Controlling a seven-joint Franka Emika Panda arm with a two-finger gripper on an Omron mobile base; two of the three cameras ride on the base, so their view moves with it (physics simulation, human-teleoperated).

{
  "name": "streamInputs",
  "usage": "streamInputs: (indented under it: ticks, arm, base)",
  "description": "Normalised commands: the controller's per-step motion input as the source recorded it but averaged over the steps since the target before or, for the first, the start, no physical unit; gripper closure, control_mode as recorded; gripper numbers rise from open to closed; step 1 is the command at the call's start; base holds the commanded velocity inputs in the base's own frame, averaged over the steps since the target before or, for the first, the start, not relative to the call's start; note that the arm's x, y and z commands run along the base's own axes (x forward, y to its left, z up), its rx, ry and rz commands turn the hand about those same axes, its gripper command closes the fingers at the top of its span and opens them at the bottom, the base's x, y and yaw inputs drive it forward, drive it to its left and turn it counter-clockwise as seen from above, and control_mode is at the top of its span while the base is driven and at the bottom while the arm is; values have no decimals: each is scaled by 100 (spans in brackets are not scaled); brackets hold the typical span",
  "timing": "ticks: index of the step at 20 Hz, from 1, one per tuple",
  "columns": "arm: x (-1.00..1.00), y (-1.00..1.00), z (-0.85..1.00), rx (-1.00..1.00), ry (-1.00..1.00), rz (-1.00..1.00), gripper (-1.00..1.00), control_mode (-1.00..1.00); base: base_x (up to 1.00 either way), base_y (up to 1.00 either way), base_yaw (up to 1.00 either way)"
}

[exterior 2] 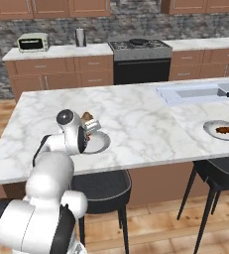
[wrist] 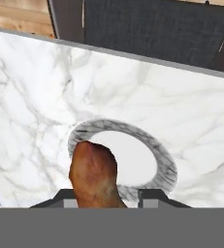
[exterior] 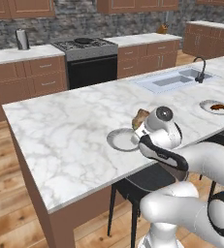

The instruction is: Take the chicken drumsticks from the pan and place one on each plate on the dining counter.

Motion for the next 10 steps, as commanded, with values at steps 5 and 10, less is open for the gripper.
streamInputs:
  ticks: [5,10]
  arm:
    - [49,41,-49,-15,18,4,100,-100]
    - [53,8,-35,-4,14,3,100,-100]
  base:
    - [0,0,0]
    - [0,0,0]
